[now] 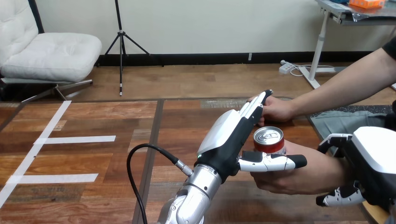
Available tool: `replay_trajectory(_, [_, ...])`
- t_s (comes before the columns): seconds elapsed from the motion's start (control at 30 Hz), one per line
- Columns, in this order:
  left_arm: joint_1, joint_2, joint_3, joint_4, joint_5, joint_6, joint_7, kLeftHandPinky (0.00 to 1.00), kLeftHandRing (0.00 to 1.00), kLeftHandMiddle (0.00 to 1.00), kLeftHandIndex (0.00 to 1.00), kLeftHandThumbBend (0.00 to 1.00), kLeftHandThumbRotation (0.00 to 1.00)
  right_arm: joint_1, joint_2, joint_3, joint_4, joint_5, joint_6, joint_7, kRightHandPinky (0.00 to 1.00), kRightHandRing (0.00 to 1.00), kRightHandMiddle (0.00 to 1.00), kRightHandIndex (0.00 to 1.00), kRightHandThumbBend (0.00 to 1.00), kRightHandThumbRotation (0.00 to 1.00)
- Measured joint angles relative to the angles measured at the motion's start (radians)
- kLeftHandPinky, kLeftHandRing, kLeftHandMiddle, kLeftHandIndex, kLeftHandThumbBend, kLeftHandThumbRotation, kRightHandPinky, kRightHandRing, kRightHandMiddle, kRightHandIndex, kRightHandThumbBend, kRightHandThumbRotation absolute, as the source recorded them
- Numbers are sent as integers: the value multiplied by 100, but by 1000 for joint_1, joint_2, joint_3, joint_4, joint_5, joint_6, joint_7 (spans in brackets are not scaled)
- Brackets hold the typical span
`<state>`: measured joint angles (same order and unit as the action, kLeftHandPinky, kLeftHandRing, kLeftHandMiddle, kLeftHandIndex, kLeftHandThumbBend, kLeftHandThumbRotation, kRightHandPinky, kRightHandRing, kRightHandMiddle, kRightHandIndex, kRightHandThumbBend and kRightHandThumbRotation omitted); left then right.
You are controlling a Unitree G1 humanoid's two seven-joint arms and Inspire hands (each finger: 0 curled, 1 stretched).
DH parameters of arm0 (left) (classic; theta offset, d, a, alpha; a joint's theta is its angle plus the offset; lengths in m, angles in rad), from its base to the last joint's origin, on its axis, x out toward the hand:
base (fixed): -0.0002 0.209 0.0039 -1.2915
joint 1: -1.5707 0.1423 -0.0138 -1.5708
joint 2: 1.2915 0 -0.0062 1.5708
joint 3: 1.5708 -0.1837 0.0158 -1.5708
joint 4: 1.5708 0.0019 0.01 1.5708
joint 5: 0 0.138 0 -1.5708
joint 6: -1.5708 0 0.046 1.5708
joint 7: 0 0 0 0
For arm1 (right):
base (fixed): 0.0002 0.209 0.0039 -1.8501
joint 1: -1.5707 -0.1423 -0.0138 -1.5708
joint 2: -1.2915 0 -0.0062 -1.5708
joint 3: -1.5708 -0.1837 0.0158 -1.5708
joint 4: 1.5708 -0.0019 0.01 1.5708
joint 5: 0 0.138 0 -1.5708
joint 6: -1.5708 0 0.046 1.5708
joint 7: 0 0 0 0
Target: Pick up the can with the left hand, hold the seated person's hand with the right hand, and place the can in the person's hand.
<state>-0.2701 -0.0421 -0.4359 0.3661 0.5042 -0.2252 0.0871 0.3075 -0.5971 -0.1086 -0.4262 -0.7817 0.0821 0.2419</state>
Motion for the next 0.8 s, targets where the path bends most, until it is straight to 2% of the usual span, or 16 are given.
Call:
replay_trajectory(0.23, [0,0,0,0,0,0,0,100,100,100,100,100,52,0,0,0,-1,-6,0,19,75,84,85,81,100,0])
replay_trajectory(0.8, [0,1,0,0,0,0,0,100,100,100,100,100,51,1,0,0,-1,-14,-7,40,79,87,87,83,99,0])
